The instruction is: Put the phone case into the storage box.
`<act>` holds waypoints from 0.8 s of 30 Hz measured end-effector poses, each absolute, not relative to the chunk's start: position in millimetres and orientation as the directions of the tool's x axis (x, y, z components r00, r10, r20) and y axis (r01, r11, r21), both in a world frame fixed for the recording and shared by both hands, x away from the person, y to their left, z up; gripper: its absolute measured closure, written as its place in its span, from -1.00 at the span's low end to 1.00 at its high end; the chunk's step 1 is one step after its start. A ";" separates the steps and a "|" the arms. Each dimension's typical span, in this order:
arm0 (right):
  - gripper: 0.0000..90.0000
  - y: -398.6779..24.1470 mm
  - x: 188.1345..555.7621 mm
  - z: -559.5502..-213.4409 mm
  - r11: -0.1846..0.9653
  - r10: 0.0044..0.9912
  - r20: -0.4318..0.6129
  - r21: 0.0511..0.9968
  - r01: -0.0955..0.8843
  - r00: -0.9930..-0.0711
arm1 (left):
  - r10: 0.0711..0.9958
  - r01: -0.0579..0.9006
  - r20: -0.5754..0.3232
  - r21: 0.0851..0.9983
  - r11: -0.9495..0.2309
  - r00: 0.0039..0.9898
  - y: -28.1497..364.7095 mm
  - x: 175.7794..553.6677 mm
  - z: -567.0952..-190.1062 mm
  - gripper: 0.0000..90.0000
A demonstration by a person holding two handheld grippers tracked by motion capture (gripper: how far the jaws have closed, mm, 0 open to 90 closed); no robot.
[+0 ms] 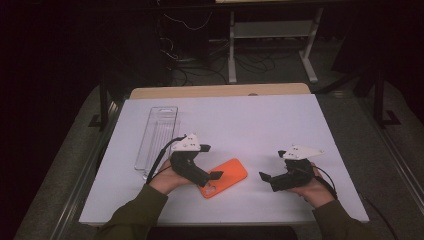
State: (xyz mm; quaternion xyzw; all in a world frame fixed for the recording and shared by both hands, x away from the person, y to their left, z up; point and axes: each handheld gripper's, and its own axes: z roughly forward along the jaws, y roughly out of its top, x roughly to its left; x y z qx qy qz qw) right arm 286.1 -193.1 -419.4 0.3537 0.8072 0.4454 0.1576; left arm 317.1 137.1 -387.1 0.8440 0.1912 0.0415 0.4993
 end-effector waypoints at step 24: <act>-1.00 -192.9 285.3 -419.4 0.359 0.709 0.058 0.828 0.431 -0.703 | 0.358 0.269 -0.070 0.794 -0.545 0.931 125.9 313.6 -402.1 -1.00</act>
